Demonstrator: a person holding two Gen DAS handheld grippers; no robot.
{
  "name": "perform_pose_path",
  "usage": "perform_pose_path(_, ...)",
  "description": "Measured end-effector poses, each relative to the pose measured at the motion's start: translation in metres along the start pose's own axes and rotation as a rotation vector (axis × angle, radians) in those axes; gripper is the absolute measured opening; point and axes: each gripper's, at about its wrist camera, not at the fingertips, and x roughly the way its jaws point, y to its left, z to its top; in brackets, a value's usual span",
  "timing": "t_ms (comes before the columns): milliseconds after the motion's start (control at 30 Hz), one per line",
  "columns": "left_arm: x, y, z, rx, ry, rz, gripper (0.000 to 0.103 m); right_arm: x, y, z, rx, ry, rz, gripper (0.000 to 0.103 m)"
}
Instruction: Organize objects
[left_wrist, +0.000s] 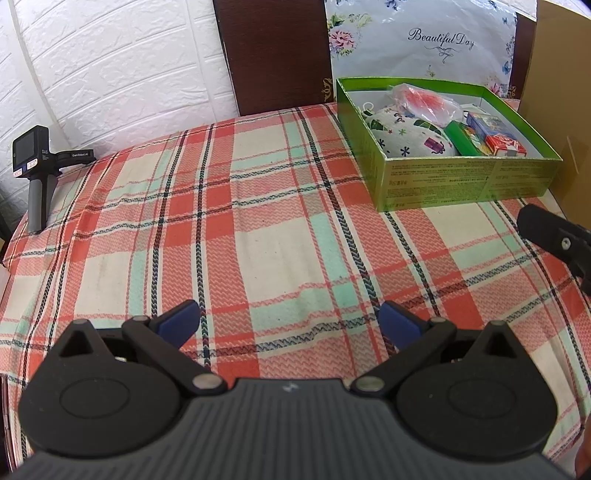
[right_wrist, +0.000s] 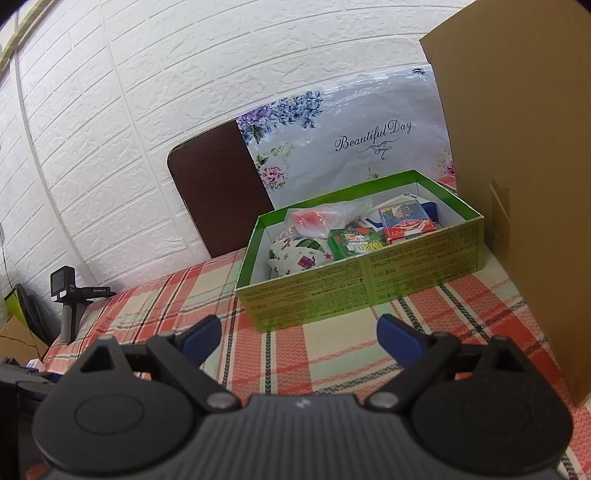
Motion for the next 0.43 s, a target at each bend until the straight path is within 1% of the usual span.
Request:
perform_pose_path(233,0.0024,0.0,-0.0023,-0.005,0.017,-0.013,0.103,-0.001,-0.0003,-0.0008,0.005,0.002,-0.003,0.095)
perform_pose_path(433,-0.0003,0.0003,-0.0023,-0.004,-0.005,-0.036,0.103,-0.0014,0.0001,-0.0008,0.006,0.004,-0.004,0.095)
